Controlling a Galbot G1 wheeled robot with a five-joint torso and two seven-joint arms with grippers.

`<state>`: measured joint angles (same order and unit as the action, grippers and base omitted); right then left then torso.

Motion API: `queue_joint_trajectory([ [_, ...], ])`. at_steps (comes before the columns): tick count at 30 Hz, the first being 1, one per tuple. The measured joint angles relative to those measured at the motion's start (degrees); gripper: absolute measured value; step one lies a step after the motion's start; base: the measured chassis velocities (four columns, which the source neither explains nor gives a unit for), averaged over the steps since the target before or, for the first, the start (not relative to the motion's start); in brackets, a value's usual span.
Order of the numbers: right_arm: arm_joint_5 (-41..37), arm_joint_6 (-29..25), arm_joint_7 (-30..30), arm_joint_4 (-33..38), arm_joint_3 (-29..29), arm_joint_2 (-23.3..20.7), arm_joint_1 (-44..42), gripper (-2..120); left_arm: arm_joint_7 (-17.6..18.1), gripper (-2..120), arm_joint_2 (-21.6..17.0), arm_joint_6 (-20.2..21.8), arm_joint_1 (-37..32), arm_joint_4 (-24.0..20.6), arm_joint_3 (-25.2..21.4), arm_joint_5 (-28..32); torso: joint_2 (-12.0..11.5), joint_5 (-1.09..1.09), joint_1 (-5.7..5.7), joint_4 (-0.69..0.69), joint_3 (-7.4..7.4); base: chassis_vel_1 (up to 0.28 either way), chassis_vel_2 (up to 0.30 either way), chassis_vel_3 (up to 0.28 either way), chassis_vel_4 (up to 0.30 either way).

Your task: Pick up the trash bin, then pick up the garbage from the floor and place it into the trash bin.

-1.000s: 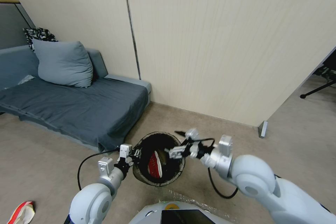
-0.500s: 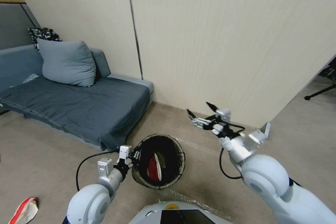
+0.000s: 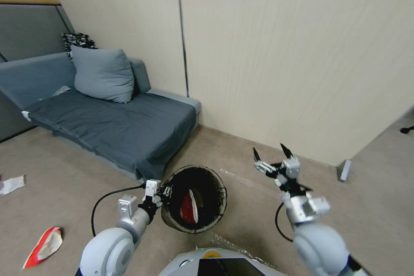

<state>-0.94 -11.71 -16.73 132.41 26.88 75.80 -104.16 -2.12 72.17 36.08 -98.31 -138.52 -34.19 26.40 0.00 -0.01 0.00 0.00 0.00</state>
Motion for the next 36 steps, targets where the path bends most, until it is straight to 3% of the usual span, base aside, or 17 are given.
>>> queue_joint_trajectory([
  [10, 2.5, -4.19, -0.15, -2.47, -1.22, 3.08, -4.34, 100, 0.04, 7, -0.63, 0.0, 0.91, 0.18, -0.81, 1.2, 0.0, 0.0, 0.0, 0.0, 0.0, 0.033, 0.042, 0.035, 0.042],
  [25, 2.29, -4.3, 0.5, -2.62, 0.19, 3.57, -5.79, 100, 0.13, 7, -0.58, 0.02, 0.52, -0.02, -1.74, 1.55, 0.0, 0.02, 0.0, 0.0, 0.0, 0.033, 0.041, 0.043, 0.046],
  [36, -4.23, -4.69, 8.46, 0.2, 6.67, 2.54, -11.46, 100, 0.11, 7, 0.34, 0.03, -0.68, -0.63, -1.67, 0.9, 0.0, 0.02, 0.01, 0.0, 0.0, 0.038, 0.047, 0.04, 0.045],
])
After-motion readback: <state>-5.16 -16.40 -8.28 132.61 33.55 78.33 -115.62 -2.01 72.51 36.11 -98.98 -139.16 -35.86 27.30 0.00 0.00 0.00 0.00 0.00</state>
